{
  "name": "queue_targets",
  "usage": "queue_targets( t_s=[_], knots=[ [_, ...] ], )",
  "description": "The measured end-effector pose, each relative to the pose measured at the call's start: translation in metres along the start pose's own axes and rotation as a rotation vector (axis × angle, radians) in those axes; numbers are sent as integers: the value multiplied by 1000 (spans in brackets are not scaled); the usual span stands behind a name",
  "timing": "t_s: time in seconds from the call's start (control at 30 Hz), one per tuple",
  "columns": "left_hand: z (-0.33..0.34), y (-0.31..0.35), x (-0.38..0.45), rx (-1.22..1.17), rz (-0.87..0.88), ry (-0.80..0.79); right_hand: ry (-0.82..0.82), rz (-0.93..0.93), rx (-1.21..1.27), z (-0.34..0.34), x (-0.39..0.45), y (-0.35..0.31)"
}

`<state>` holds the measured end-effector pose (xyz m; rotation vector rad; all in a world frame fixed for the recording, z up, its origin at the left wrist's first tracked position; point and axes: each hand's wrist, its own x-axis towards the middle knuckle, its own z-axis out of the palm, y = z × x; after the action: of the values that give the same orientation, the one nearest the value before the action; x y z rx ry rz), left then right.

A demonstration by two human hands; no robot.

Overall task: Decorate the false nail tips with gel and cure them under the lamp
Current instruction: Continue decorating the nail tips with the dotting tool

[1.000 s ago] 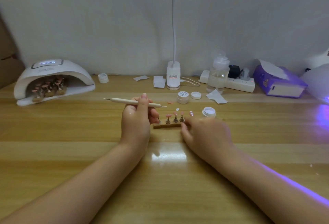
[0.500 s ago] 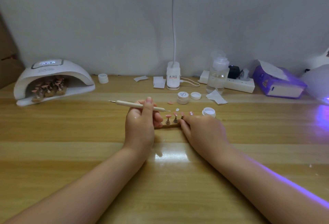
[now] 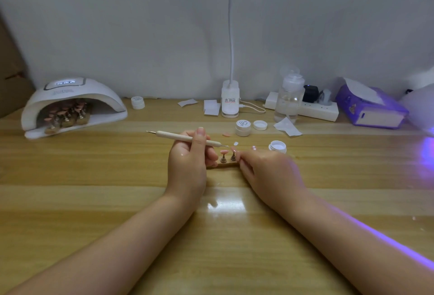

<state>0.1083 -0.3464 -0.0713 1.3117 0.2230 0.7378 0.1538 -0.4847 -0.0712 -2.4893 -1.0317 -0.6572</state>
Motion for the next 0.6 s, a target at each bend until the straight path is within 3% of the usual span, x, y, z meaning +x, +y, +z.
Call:
queue_targets(
  t_s=[0.07, 0.43, 0.6],
  knots=[
    [0, 1, 0, 11, 10, 2, 75, 31, 53, -1, -1, -2],
    [0, 2, -1, 58, 62, -21, 19, 128, 112, 2, -5, 4],
    [-2, 2, -4, 93, 120, -72, 27, 189, 274, 2, -5, 7]
  ],
)
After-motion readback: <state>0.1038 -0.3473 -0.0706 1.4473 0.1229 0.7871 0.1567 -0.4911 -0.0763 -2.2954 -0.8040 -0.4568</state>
